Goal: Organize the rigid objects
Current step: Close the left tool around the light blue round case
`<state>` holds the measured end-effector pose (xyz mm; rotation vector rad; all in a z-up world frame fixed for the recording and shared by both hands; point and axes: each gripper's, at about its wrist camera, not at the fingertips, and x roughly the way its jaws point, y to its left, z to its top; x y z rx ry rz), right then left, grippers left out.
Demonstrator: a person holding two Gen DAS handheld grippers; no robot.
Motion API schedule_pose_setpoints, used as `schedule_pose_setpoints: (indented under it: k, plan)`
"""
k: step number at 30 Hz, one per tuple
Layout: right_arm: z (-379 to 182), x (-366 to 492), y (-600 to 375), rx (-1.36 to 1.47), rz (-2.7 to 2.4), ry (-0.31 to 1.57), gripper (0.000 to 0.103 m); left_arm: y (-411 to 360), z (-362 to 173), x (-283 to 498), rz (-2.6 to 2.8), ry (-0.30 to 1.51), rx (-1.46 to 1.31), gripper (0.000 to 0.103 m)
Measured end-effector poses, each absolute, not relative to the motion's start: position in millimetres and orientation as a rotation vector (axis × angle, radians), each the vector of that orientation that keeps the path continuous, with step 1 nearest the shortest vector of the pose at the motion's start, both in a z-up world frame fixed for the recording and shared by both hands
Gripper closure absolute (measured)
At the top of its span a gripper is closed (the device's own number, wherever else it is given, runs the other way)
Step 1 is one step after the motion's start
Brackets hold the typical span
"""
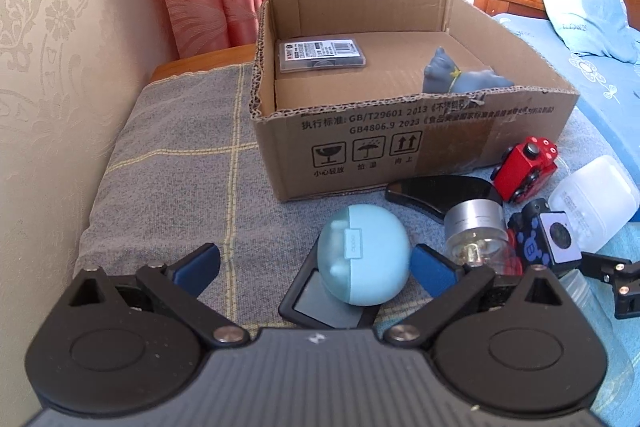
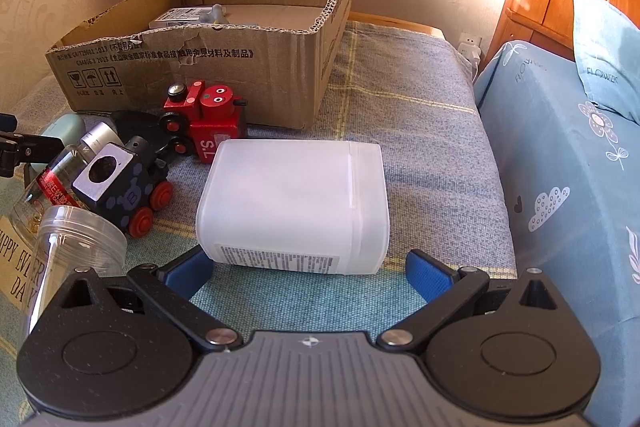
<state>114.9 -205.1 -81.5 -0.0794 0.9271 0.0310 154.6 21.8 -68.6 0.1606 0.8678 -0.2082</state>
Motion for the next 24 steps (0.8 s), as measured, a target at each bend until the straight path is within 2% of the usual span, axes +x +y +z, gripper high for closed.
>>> schedule_pose_setpoints:
  k: [2,7,13,19,24]
  plan:
    - [-82,114,-205,-0.079,0.033,0.922,0.0,19,-69,151,-0.222,0.857,0.175,0.009]
    - [-82,112,-206,-0.083,0.041,0.91,0.0,12,-73,148,-0.254,0.861,0.175,0.03]
    - [-82,113,-207,-0.088,0.053,0.911,0.0,7,-76,148,-0.265,0.845,0.174,0.043]
    - [-83,117,-207,-0.087,0.054,0.908,0.0,3,-77,150,-0.263,0.841,0.155,0.051]
    - [-83,119,-207,-0.092,0.057,0.908,0.0,2,-77,151,-0.251,0.841,0.144,0.051]
